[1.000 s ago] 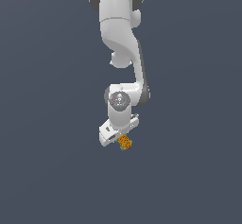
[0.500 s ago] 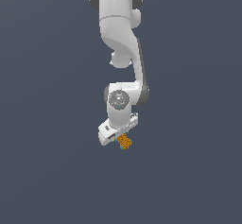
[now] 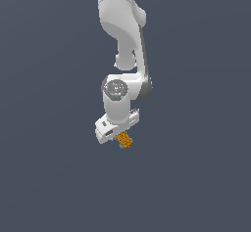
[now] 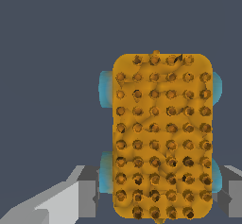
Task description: Pick up the object and move it to a goal position.
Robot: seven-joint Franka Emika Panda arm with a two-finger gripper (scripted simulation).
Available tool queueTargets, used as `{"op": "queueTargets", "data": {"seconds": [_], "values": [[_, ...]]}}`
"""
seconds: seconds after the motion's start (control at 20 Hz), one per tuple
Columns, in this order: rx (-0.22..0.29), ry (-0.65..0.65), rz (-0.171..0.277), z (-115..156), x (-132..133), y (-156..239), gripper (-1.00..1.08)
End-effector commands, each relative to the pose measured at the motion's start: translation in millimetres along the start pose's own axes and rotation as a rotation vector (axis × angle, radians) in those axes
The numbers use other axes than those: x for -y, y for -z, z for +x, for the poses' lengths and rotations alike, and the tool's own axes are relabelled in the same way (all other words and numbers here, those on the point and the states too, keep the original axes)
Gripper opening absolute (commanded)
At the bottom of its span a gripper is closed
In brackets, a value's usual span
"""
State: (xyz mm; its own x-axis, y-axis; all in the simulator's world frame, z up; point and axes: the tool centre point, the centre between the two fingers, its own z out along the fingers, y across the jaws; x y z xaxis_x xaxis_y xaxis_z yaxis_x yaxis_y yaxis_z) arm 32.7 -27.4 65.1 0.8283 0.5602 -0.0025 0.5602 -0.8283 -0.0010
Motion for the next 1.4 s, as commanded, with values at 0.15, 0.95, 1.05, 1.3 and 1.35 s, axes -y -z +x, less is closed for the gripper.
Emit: {"op": "queueTargets", "data": {"seconds": [0.15,0.95,1.05,1.3,1.35], "values": [[-0.001,0.0,-0.002,-23.2,-11.3,48.7,-1.0],[-0.003,0.001,0.0,-105.9,-51.5,225.4,-1.0],[-0.004,0.001,0.0,-115.3,-56.6,246.1,-1.0],[-0.004,0.001,0.0,-134.6,-67.9,289.5,-1.0],[-0.004,0.001,0.0,-137.6,-69.9,296.4,-1.0]]}}
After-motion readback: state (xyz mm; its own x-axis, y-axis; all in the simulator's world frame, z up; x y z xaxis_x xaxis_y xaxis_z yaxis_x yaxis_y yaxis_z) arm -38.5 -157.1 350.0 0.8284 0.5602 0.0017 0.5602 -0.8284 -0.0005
